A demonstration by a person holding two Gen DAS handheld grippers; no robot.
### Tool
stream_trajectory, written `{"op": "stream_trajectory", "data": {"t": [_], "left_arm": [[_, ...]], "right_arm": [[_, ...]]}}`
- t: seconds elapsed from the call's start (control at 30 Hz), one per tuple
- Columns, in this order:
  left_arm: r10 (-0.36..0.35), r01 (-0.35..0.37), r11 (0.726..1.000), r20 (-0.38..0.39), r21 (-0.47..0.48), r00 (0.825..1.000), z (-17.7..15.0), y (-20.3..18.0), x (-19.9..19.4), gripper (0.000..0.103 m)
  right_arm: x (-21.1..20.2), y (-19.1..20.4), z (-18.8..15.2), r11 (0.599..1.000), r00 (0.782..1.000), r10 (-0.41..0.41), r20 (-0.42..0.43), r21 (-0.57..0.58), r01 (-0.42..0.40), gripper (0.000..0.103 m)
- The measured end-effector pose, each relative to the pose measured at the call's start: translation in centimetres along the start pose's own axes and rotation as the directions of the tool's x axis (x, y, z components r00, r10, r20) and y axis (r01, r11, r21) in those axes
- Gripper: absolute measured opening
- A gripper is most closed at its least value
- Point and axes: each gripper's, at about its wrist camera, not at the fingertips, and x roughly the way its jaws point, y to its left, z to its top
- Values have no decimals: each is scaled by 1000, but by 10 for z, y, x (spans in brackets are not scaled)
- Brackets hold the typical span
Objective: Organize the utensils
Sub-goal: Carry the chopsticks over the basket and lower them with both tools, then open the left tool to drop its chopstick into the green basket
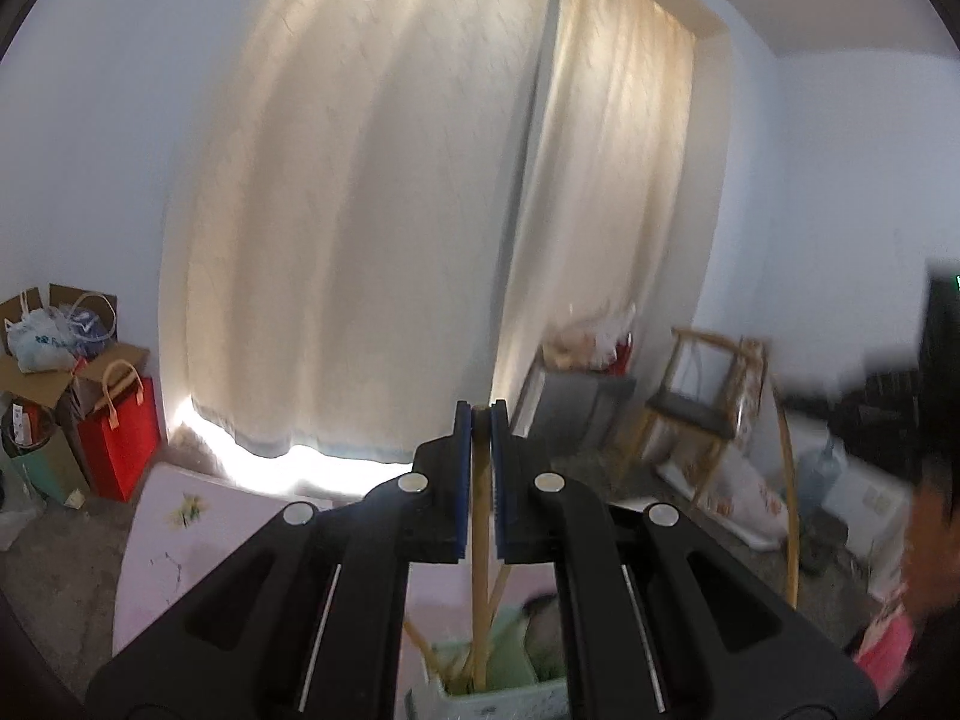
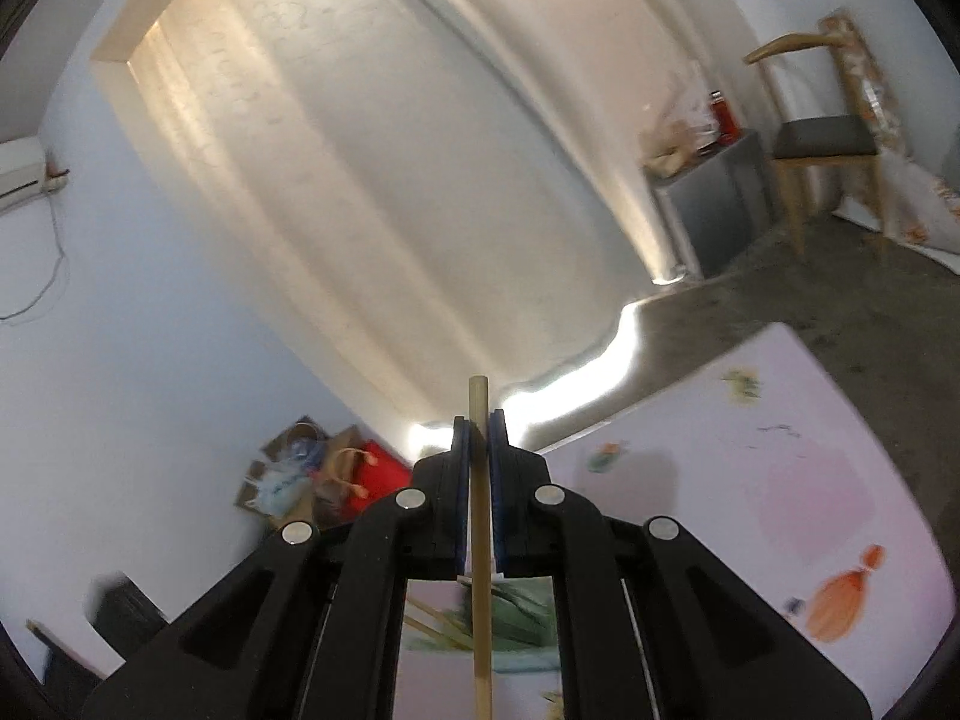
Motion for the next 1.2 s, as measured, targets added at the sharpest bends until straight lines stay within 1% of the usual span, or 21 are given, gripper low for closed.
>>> {"op": "stream_trajectory", "data": {"t": [0.13,0.17,0.27,0.3,0.4,0.5,0.57,0.6,0.63,0.67,0.77,0.8,0.9,1.03,1.07,1.1,1.13,1.17,1.2], "left_arm": [[-24,23,1000,-59,-9,998,-20,8,8,5],[-29,28,1000,-65,-13,997,-22,11,8,5],[-37,36,999,-63,-22,997,-26,19,4,5],[-44,42,999,-64,-30,997,-27,23,2,5],[-61,58,997,-71,-43,996,-27,25,2,5],[-66,62,996,-73,-57,995,-30,30,-4,5],[-70,66,996,-74,-66,995,-31,32,-7,5],[-75,70,995,-75,-70,994,-31,32,-8,5],[-75,70,995,-75,-73,994,-30,32,-10,5],[-77,71,995,-75,-76,994,-32,30,-8,5],[-72,67,995,-73,-73,995,-33,30,-8,5],[-71,66,995,-75,-74,995,-34,29,-7,5],[-60,55,996,-81,-67,995,-31,25,-7,5],[-65,60,997,-91,-57,994,-30,18,-8,5],[-70,65,996,-93,-59,993,-30,17,-9,6],[-75,70,996,-94,-60,993,-28,17,-9,11],[-78,72,995,-92,-62,993,-27,16,-10,19],[-77,72,995,-81,-62,994,-25,13,-14,24],[-75,71,996,-69,-60,995,-23,12,-17,34]], "right_arm": [[31,36,6,997,999,34,18,-70,-33,6],[38,43,3,996,998,50,26,-80,-48,6],[59,65,-4,990,997,53,48,-135,-47,6],[65,68,-7,988,998,48,51,-150,-40,6],[84,77,-21,977,992,21,123,-215,6,6],[105,78,-32,972,990,21,138,-236,13,6],[112,76,-44,956,980,-4,197,-286,61,6],[116,76,-56,940,973,-15,230,-330,92,6],[119,76,-62,931,970,-28,242,-346,113,6],[121,76,-69,924,967,-36,251,-361,128,6],[125,67,-93,907,960,-23,280,-398,138,7],[126,66,-97,902,961,-30,277,-407,146,7],[127,60,-109,895,970,-25,240,-428,129,7],[125,54,-113,901,982,-28,184,-420,105,8],[125,49,-114,910,987,-23,158,-406,86,8],[125,47,-114,914,990,-19,141,-400,74,8],[125,44,-115,917,992,-20,123,-393,67,8],[124,42,-116,917,993,-24,115,-392,68,8],[120,40,-116,919,993,-27,113,-389,69,8]]}}
